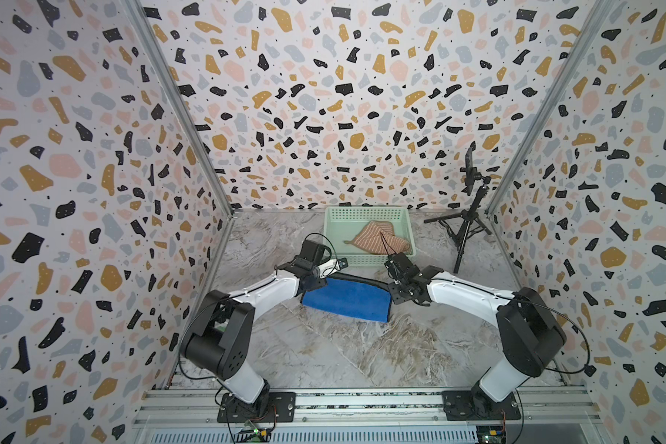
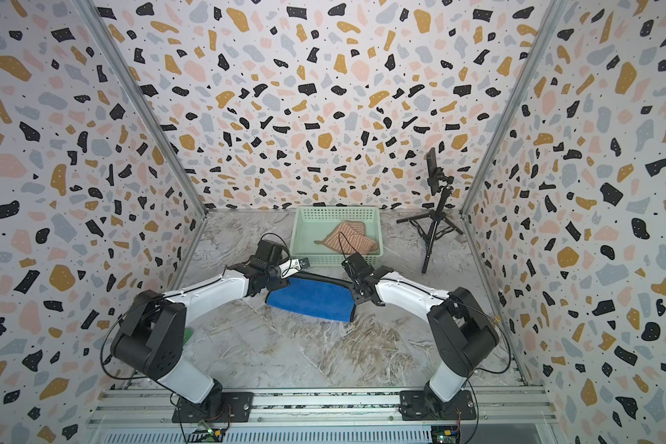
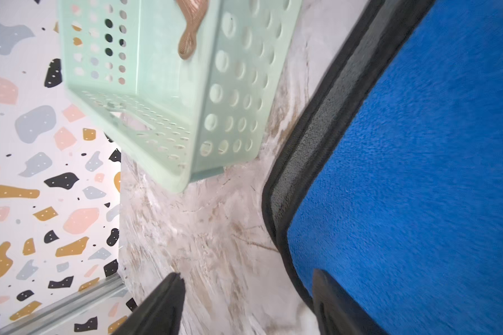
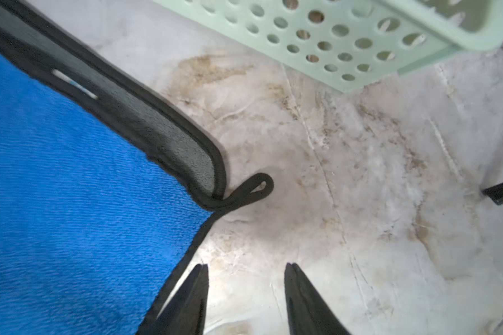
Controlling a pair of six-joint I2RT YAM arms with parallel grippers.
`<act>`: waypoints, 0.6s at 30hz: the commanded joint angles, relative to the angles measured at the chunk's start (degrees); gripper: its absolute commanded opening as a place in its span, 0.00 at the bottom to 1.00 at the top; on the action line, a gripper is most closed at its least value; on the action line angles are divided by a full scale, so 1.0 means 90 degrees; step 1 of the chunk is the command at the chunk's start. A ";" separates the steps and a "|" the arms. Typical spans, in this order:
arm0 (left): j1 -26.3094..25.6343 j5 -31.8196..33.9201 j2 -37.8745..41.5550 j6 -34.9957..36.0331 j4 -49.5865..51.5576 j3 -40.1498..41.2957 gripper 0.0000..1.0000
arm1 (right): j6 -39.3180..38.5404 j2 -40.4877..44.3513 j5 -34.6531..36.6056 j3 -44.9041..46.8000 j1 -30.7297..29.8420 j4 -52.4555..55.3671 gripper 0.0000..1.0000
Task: Fold the square dishcloth
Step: Fold the cleaning item at the center of the board.
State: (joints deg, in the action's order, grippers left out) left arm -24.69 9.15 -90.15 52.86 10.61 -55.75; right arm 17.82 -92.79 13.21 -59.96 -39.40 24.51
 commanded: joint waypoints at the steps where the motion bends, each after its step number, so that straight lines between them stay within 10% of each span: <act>1: 0.0048 -0.0728 0.0426 -0.0179 0.1026 0.0210 0.77 | 0.0170 0.0452 -0.1095 0.0190 -0.0056 -0.0844 0.37; 18: 0.0215 0.0479 -0.0488 -0.0080 0.0070 0.0790 0.72 | 0.0982 -0.0115 -0.2188 0.1921 -0.0389 -0.1667 0.04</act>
State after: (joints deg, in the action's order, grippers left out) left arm -22.94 10.72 -93.17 51.83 13.89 -49.21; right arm 24.84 -95.35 -5.85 -47.48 -40.95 5.69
